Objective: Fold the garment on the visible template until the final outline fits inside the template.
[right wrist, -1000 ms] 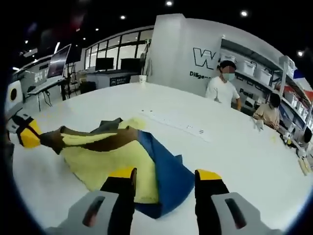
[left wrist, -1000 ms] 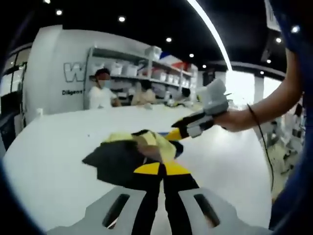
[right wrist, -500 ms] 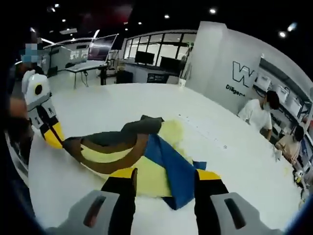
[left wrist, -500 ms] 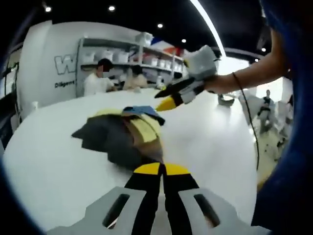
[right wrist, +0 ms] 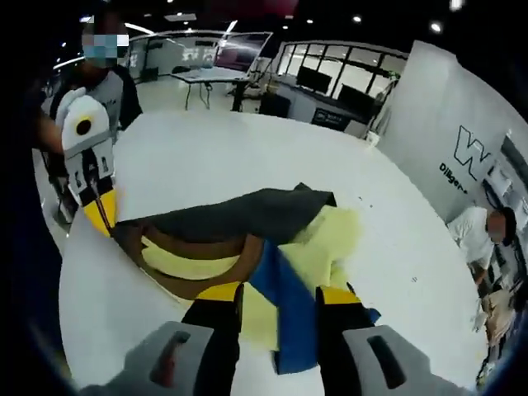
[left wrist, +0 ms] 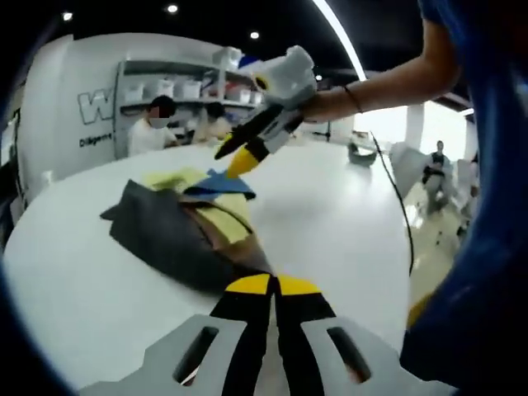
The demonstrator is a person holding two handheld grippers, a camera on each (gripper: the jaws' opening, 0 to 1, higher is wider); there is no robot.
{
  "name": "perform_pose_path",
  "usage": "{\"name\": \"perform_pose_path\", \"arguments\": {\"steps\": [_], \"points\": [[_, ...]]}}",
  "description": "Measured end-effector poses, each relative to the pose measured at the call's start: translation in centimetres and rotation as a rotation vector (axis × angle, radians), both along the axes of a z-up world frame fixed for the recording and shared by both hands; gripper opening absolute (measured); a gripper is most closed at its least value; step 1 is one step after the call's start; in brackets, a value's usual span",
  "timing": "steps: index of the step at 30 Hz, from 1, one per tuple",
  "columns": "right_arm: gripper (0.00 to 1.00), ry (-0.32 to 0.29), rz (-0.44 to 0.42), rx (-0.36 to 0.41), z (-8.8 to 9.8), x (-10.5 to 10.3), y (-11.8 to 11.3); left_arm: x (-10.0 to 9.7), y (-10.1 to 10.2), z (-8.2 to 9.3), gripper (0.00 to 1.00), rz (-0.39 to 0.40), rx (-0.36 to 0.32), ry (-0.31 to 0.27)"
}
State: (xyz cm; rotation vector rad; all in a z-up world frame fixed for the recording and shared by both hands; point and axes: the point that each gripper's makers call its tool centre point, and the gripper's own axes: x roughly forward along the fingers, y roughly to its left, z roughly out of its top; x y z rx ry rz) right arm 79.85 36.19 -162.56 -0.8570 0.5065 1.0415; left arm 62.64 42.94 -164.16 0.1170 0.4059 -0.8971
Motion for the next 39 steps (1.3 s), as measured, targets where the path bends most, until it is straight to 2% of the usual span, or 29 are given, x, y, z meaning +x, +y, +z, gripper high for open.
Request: {"name": "perform_pose_path", "arguments": {"steps": [3,6,7,9,12,13,15,16,17,20,22,23,25,27,29,30,33,36,39], "points": [[0.19,-0.124,0.021,-0.085,-0.5,0.9,0.1,0.1,0.1,0.2,0.02,0.011,-0.014,0.004],[0.26,-0.168,0.014,-0.076,-1.0,1.4,0.3,0.2,0.2,0.3,0.02,0.016,-0.018,0.002],[0.26,-0.203,0.004,-0.064,-1.4,1.2,0.6,0.3,0.4,0.4,0.02,0.023,-0.027,0.006],[0.22,-0.22,-0.01,-0.072,-1.9,0.9,0.7,0.3,0.5,0.5,0.02,0.029,-0.033,0.006],[0.17,-0.315,-0.005,-0.136,-2.5,1.6,0.2,0.4,0.5,0.5,0.02,0.037,-0.048,0.011],[0.18,-0.344,-0.022,-0.139,-2.5,1.7,0.2,0.4,0.5,0.5,0.02,0.039,-0.05,0.013],[0.18,-0.353,-0.038,-0.126,-2.2,1.7,0.4,0.3,0.5,0.5,0.02,0.039,-0.048,0.012],[0.18,-0.39,-0.058,-0.131,-1.4,2.1,0.2,0.3,0.5,0.5,0.02,0.04,-0.05,0.013],[0.17,-0.402,-0.059,-0.137,-1.2,2.3,0.1,0.2,0.5,0.5,0.02,0.042,-0.052,0.014],[0.1,-0.414,-0.03,-0.163,-1.0,2.4,0.1,0.3,0.7,0.5,0.02,0.052,-0.056,0.016],[0.08,-0.394,0.01,-0.172,-1.4,2.0,0.3,0.3,0.9,0.6,0.02,0.062,-0.065,0.019],[0.06,-0.391,0.029,-0.202,-1.7,1.7,0.1,0.3,1.0,0.5,0.02,0.065,-0.066,0.019],[0.0,-0.39,0.025,-0.184,-1.7,1.5,-0.1,0.3,1.2,0.5,0.02,0.074,-0.067,0.019],[0.06,-0.38,0.019,-0.178,-1.7,1.3,-0.2,0.3,1.3,0.4,0.02,0.082,-0.072,0.024],[0.25,-0.372,0.029,-0.173,-1.7,0.6,-0.1,0.3,1.5,0.4,0.02,0.09,-0.076,0.026],[0.3,-0.37,0.035,-0.171,-1.8,0.3,0.0,0.3,1.6,0.4,0.02,0.094,-0.078,0.027],[0.24,-0.387,0.048,-0.185,-2.0,-0.4,0.1,0.3,1.9,0.2,0.02,0.104,-0.083,0.031],[0.25,-0.411,0.046,-0.18,-2.1,-0.4,0.1,0.3,2.0,0.2,0.02,0.106,-0.082,0.03],[0.24,-0.433,0.008,-0.167,-2.3,0.1,0.3,0.4,2.2,0.2,0.02,0.113,-0.087,0.032]]}}
